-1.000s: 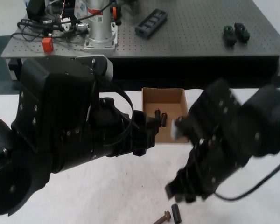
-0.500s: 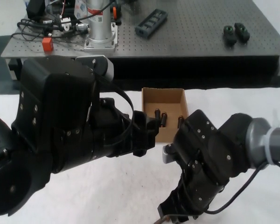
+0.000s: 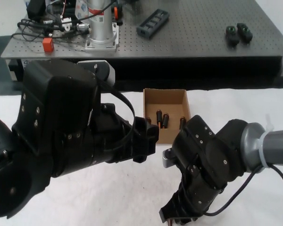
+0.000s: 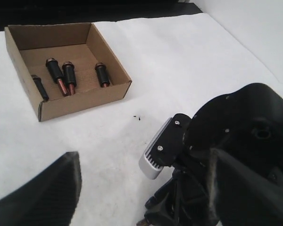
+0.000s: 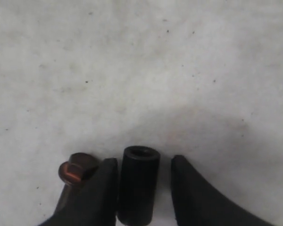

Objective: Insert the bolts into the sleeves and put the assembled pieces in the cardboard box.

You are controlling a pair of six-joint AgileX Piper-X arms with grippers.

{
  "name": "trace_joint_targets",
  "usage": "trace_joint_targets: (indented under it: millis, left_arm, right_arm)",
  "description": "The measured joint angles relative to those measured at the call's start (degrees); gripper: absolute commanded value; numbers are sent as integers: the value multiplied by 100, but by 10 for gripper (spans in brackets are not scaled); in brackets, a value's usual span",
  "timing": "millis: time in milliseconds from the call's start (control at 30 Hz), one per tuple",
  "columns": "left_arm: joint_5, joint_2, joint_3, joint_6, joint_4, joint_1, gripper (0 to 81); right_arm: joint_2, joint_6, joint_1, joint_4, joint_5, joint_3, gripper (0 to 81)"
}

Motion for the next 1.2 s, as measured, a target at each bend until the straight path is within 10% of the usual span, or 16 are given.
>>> trace_joint_targets:
  millis: [133,633,1200]
  left_arm:
    - [0,0,0,0,29,0,535]
    - [465,162,-108,-736,1249,-253,508]
    - [627,4226,-2992,-490,3445,-1048,452]
  right_arm:
    - [0,-345,-13,59,38,0,11]
    - [-2532,-625,-1211,950,311,891,27]
    - [-5360,-625,-2104,2155,324,1442,27]
